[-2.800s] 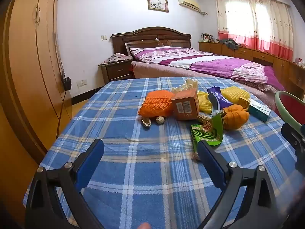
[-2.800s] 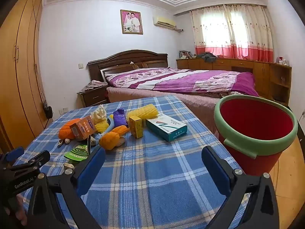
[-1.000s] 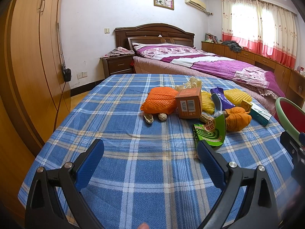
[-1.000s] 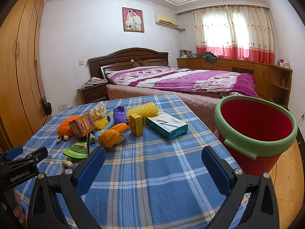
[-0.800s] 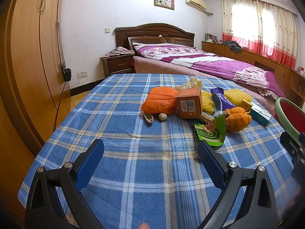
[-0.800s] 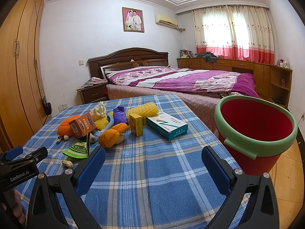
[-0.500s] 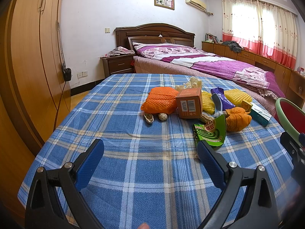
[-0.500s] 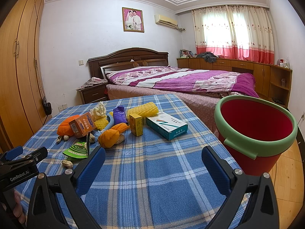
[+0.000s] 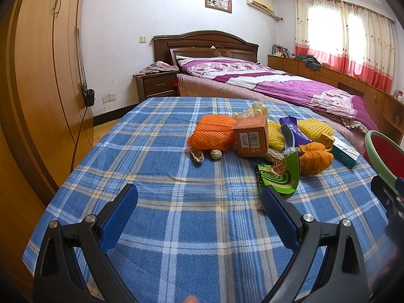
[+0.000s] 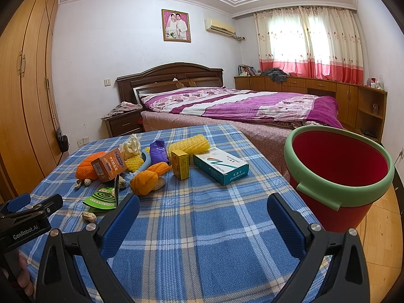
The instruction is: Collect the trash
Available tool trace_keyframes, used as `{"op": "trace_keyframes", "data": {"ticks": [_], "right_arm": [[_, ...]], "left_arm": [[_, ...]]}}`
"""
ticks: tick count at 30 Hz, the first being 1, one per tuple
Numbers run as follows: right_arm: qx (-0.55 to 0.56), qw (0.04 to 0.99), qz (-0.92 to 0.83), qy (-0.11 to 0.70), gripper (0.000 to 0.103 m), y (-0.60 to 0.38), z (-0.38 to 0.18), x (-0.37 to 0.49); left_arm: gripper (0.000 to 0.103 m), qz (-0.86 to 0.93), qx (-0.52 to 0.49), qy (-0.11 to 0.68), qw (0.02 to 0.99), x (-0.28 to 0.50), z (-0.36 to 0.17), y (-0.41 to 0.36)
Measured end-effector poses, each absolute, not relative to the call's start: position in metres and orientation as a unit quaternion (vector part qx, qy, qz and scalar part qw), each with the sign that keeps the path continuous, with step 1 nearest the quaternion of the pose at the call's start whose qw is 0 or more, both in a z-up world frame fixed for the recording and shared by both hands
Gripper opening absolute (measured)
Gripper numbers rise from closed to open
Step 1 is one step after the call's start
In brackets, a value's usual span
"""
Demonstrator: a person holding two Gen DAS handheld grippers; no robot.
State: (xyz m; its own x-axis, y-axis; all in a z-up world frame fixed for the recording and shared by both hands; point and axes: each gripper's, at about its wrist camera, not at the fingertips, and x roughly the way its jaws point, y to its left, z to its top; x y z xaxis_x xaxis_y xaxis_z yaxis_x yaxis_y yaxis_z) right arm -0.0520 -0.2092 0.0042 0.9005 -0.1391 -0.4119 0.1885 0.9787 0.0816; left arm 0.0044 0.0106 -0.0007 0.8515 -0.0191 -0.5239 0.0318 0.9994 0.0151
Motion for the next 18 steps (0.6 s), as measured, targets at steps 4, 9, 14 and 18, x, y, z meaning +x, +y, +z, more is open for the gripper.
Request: {"op": "trace_keyframes", "data": {"ticks": [4,9,14,18], "right_arm": [[0.06,0.973,-0.085,0.207,0.103,-0.2094,0.0042,-0.0518],[0.06,0.973,-0.085,0.207,0.103,-0.2095,0.0042,-0.0518],[0.06,0.973,-0.085,0.207,0.103,-0.2095,0.0042,-0.052],[0.06,0.973,-0.088,0.204,0.103,-0.2094,0.005,-0.0528]], "left_arm": [[0.098,-0.013,0.011,0.272,0.962,0.0045,-0.001,0.0104],[0.098,-0.013,0.01,0.272,0.962,0.0045,-0.0008,0.0105],[0.098,-0.012,0.008,0.273,0.962,0.0043,-0.0021,0.0084],[0.098,-0.013,0.009,0.272,0.962,0.0044,-0.0021,0.0078]]}}
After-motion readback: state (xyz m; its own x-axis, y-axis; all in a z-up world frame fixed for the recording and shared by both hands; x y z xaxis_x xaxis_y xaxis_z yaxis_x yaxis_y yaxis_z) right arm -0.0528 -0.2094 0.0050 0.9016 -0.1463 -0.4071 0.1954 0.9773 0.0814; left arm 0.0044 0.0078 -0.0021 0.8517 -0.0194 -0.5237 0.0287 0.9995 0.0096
